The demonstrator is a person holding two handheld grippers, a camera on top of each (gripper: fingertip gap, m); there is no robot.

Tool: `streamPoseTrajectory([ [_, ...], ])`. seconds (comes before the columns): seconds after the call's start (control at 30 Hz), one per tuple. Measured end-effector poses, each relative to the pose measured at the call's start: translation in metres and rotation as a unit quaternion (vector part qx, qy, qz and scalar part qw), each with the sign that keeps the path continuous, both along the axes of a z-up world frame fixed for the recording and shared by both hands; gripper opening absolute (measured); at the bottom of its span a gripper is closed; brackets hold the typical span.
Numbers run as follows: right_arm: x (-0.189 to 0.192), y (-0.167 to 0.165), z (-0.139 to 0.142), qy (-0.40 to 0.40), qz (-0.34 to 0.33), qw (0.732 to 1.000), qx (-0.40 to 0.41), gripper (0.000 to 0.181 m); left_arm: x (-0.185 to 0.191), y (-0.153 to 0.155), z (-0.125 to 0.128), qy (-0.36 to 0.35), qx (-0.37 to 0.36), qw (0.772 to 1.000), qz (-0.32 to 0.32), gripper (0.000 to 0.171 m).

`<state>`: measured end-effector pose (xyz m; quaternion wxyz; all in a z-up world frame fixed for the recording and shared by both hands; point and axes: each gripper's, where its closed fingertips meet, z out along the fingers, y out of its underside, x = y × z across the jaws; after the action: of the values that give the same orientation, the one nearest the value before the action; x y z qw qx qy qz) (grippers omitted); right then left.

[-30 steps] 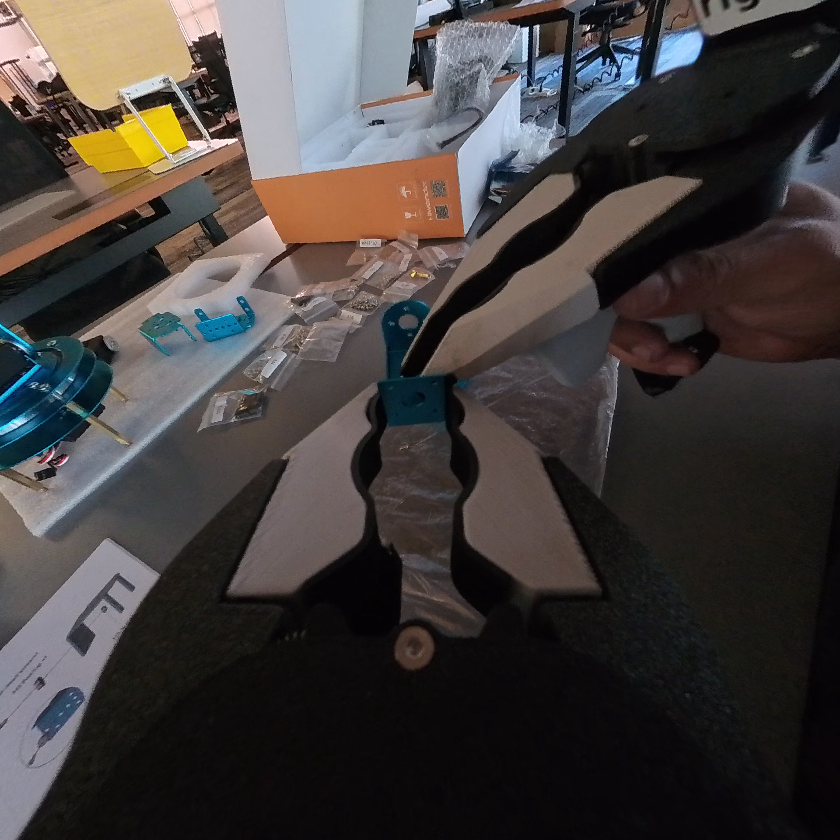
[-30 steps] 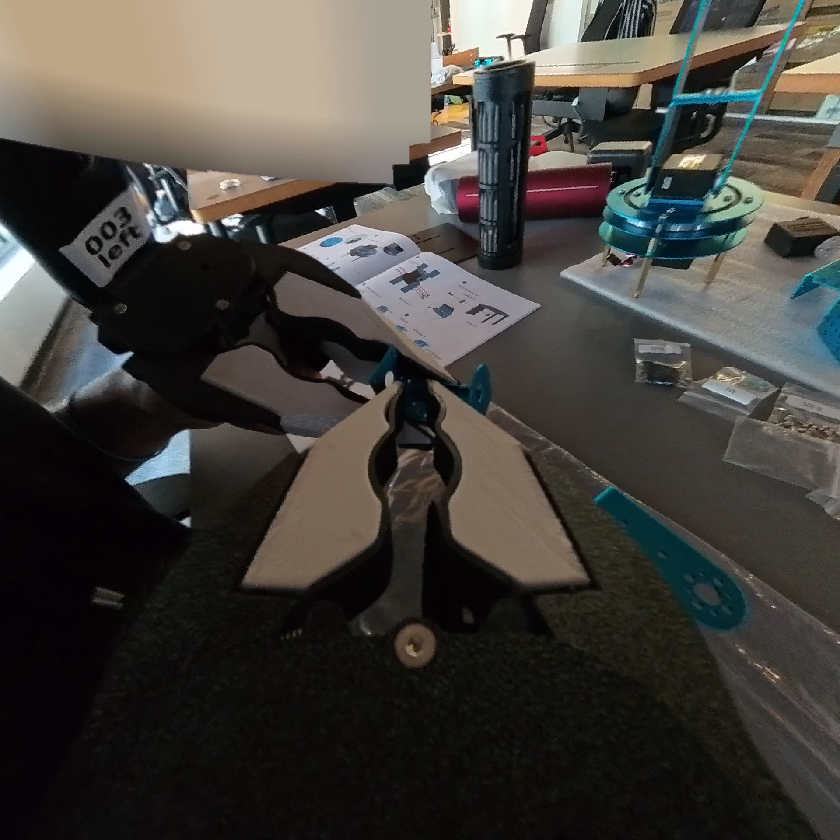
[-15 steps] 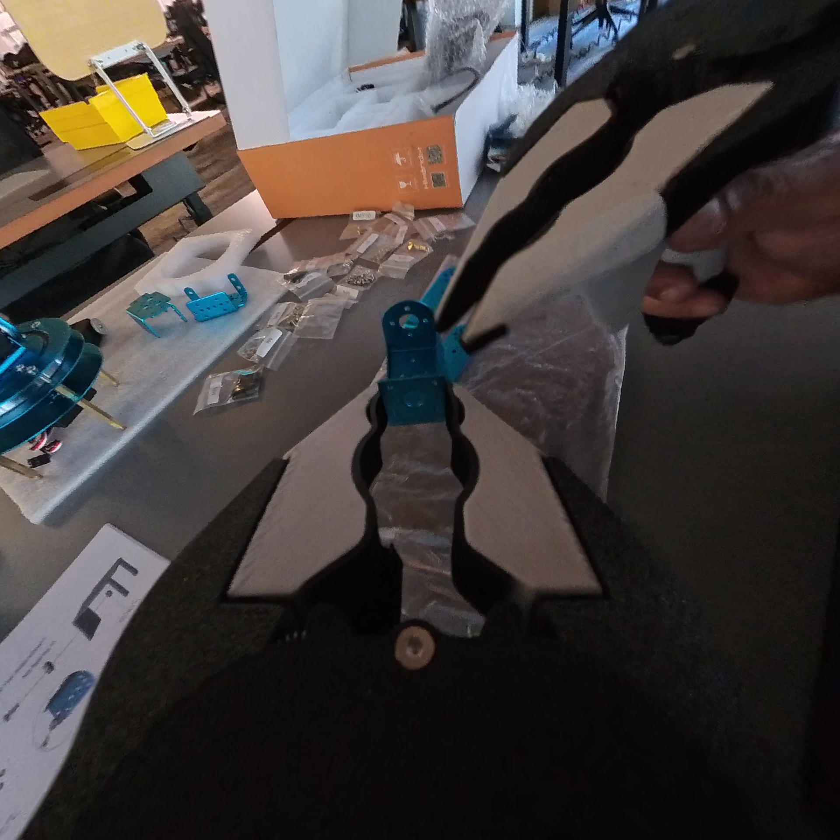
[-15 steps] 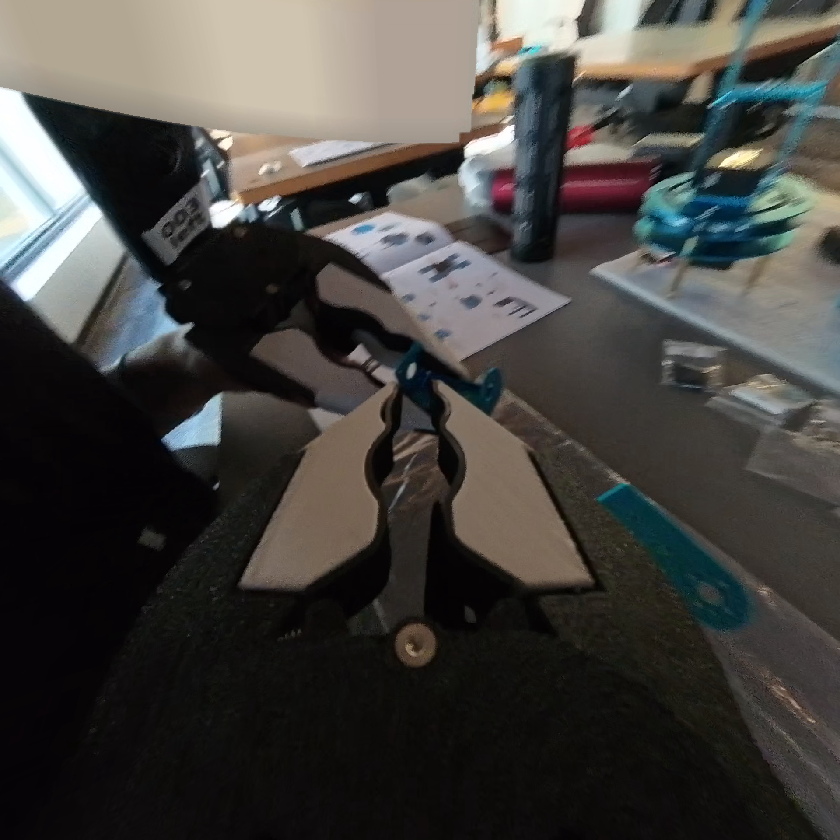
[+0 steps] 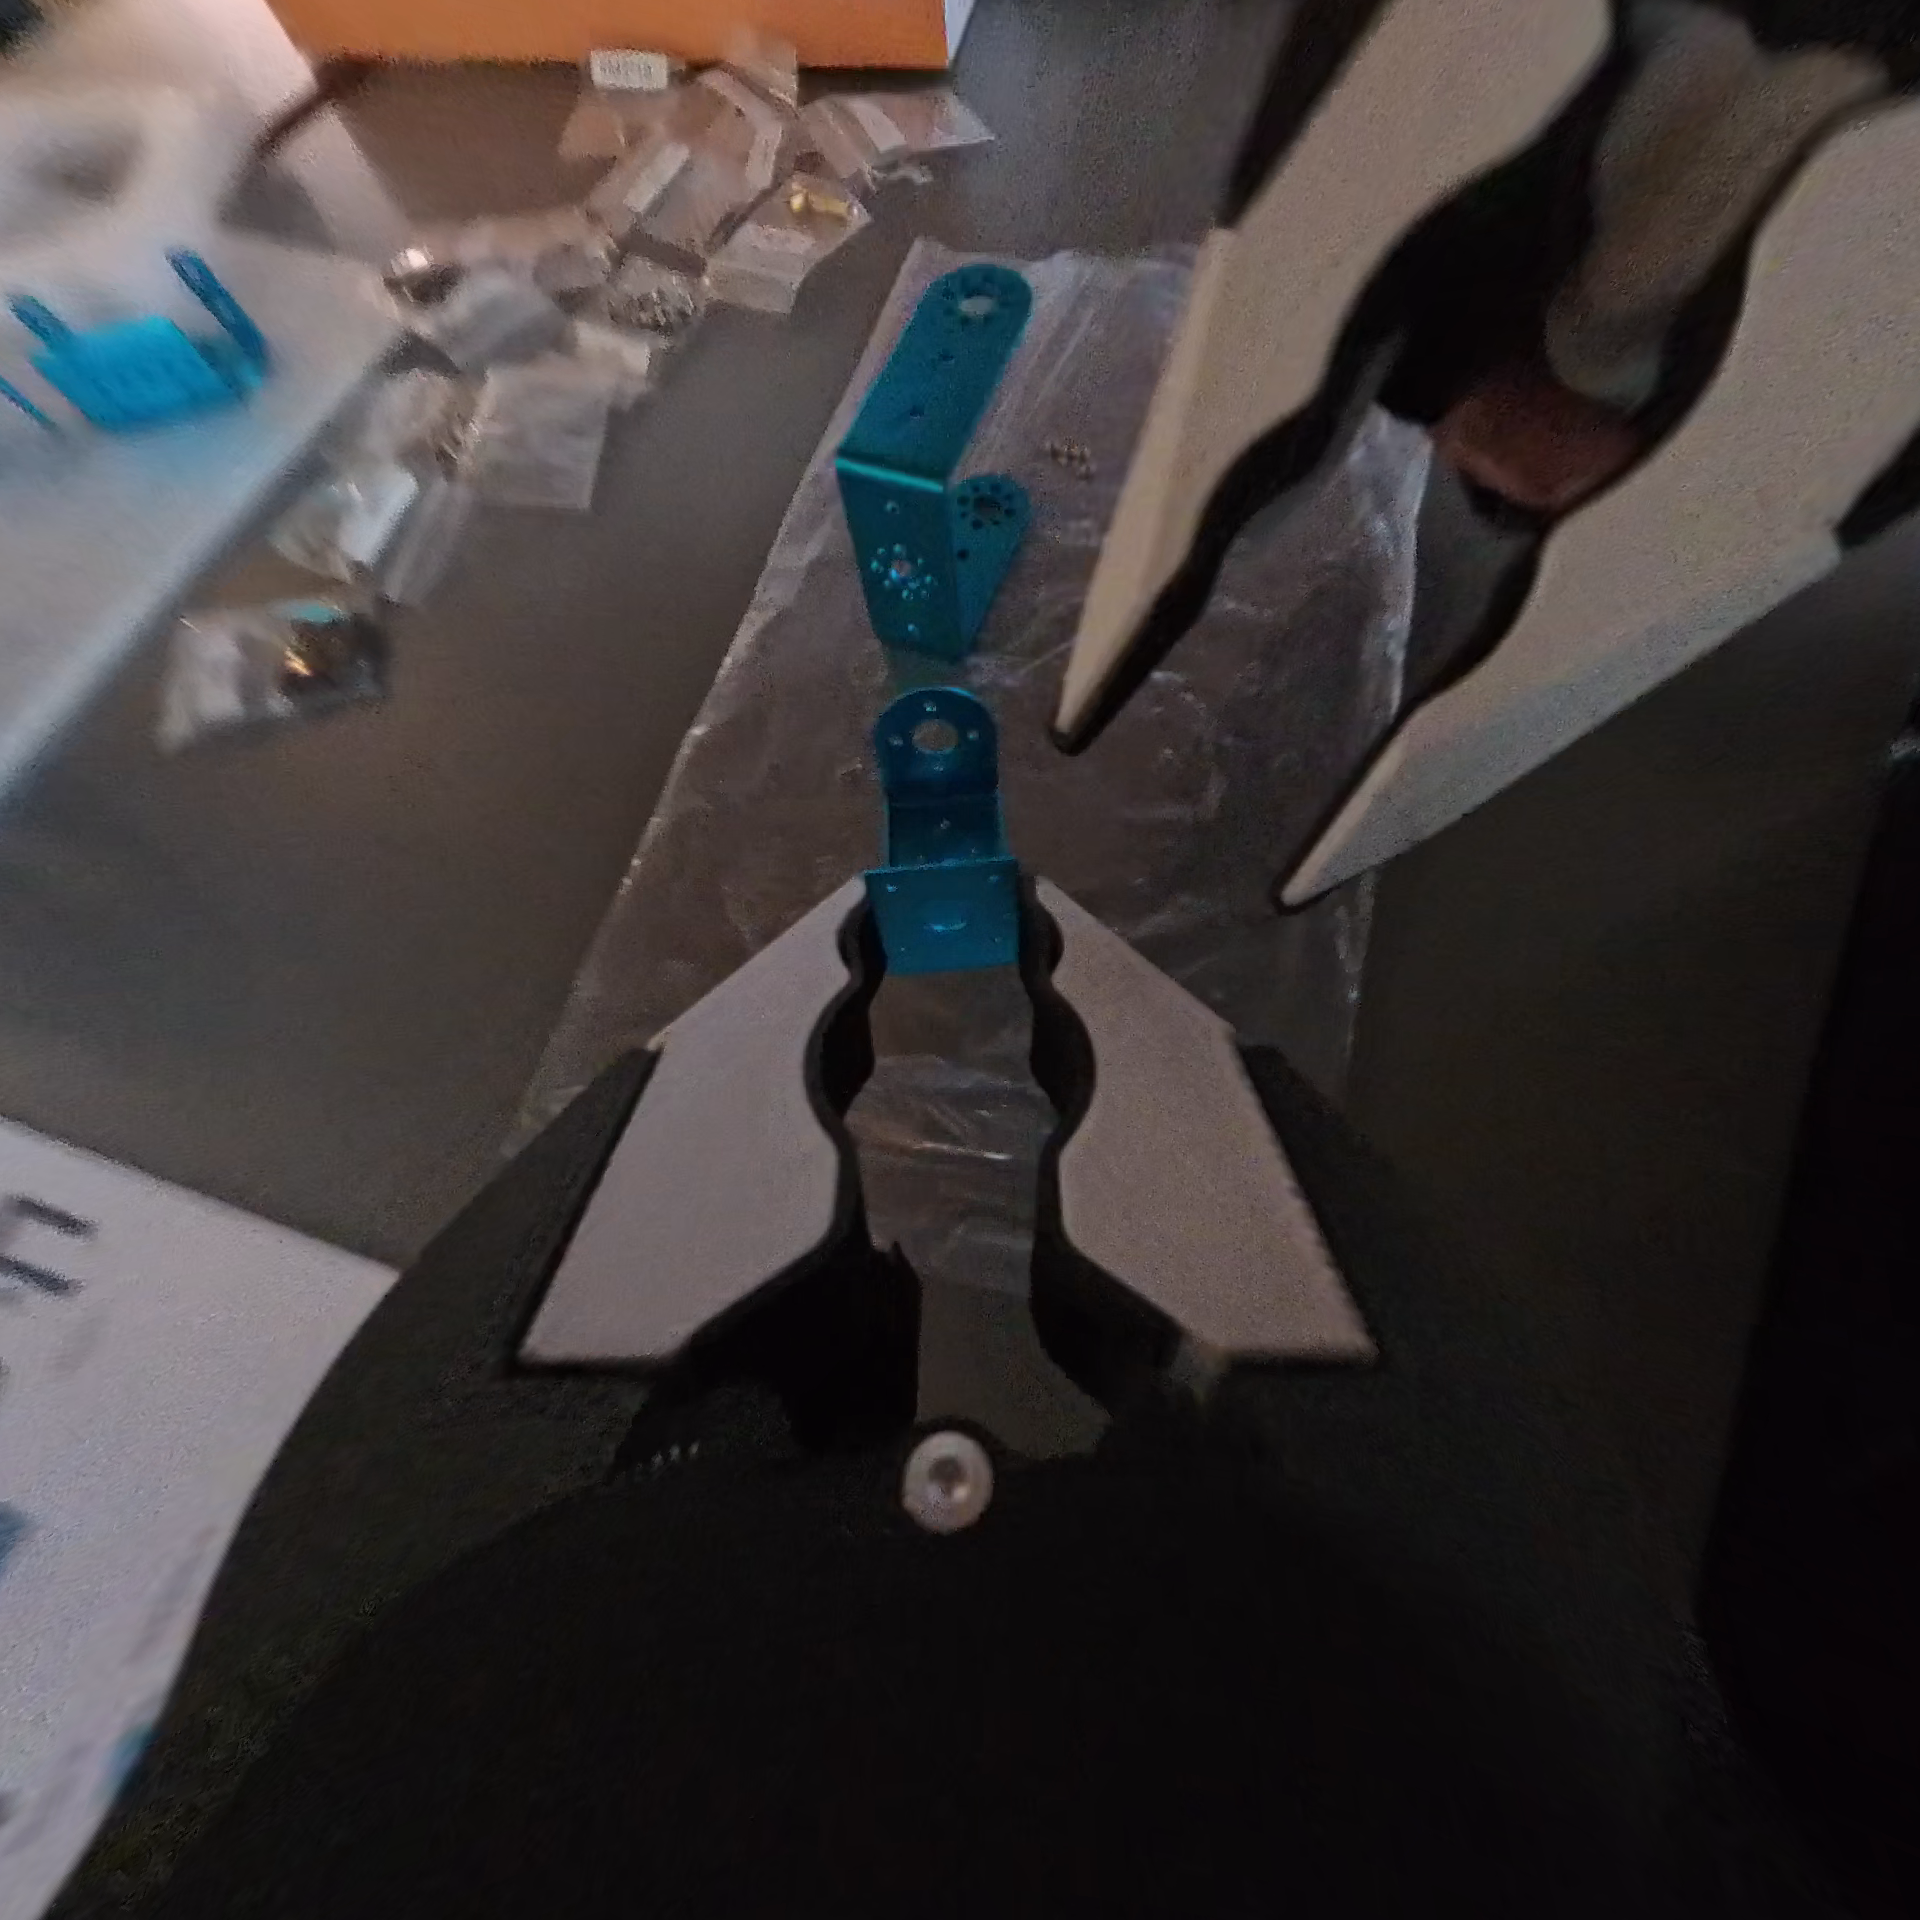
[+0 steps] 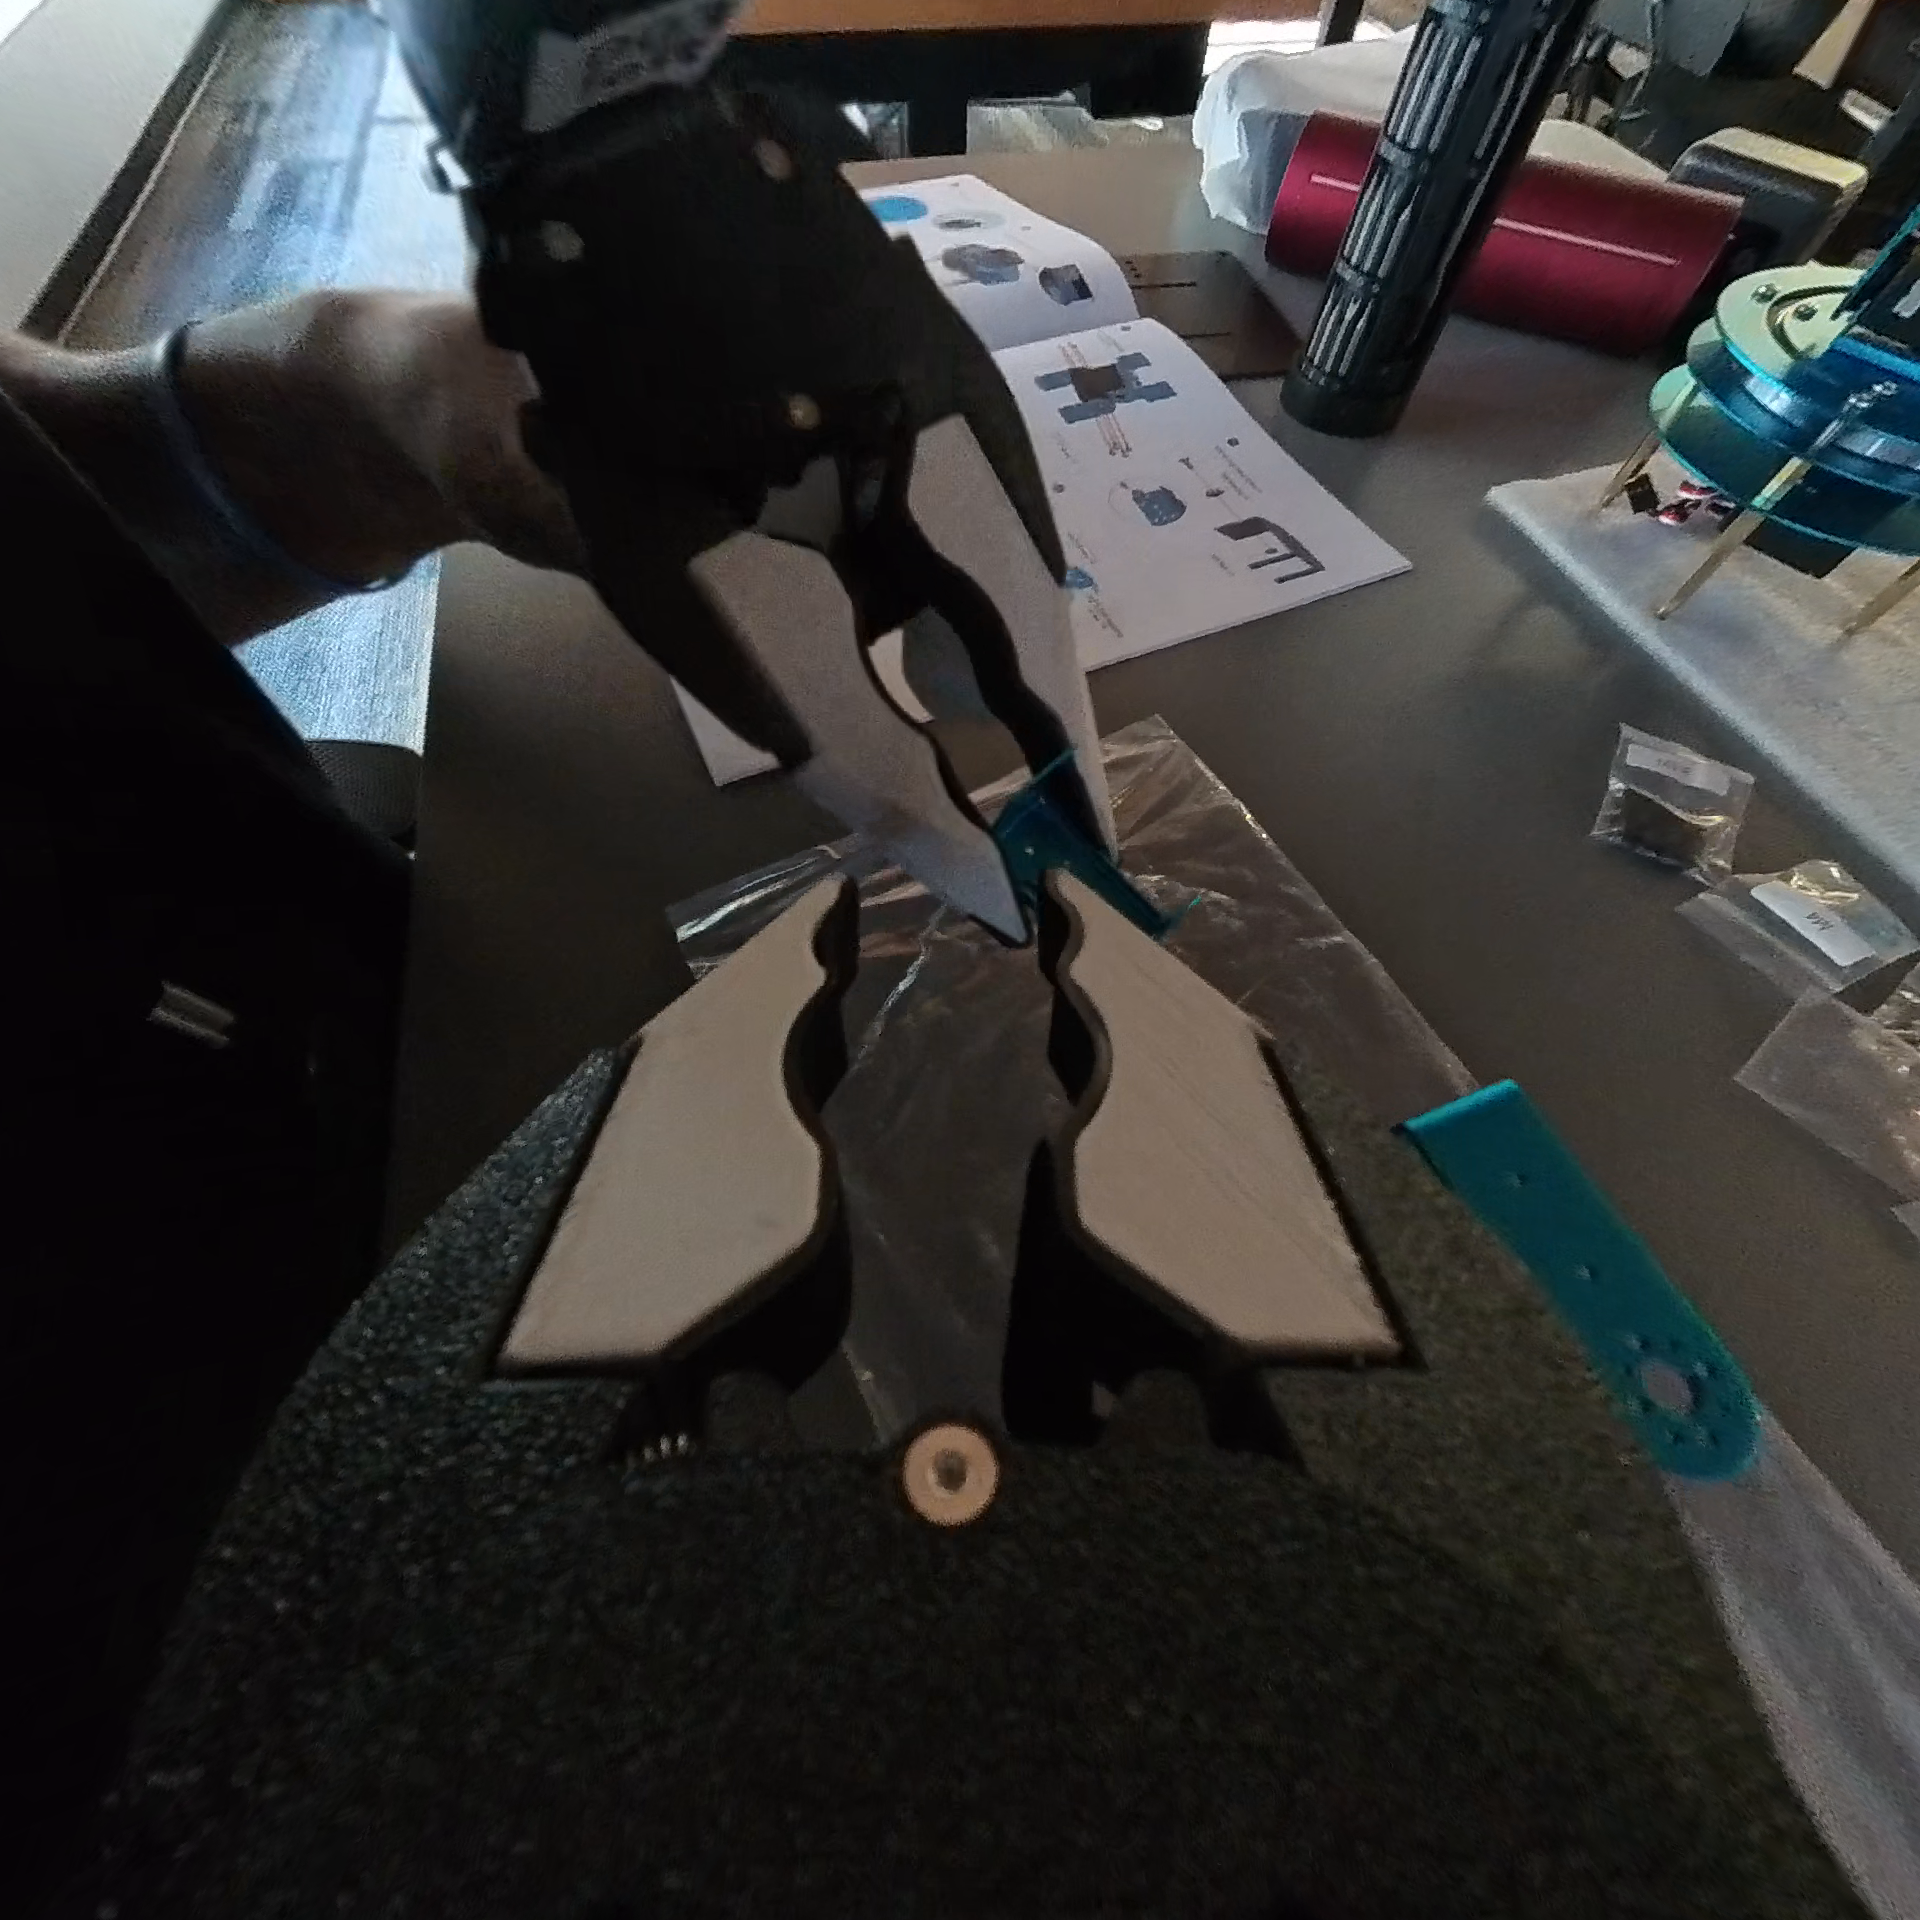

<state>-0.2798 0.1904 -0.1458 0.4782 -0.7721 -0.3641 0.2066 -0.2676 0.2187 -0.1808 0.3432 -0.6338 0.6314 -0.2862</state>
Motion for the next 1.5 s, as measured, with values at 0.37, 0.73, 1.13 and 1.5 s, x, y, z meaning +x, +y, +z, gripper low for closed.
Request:
streamPoseTrajectory([
  [0.37,0.019,0.001,-0.005,0.041,-0.044,0.998,-0.015,0.03,0.002,-0.007,-0.002,-0.005,0.028,0.999,-0.022,0.024],
  [0.73,0.022,0.03,-0.063,-0.069,-0.083,0.983,-0.151,0.016,-0.046,0.036,0.009,-0.011,0.047,0.995,0.089,0.024],
  [1.13,0.011,0.04,-0.069,-0.108,-0.084,0.98,-0.147,0.002,-0.058,0.026,0.007,-0.037,0.049,0.995,0.08,0.024],
  [1.5,0.014,0.04,-0.069,-0.083,-0.098,0.98,-0.15,0.0,-0.046,0.043,0.013,-0.039,0.09,0.994,0.037,0.024],
])
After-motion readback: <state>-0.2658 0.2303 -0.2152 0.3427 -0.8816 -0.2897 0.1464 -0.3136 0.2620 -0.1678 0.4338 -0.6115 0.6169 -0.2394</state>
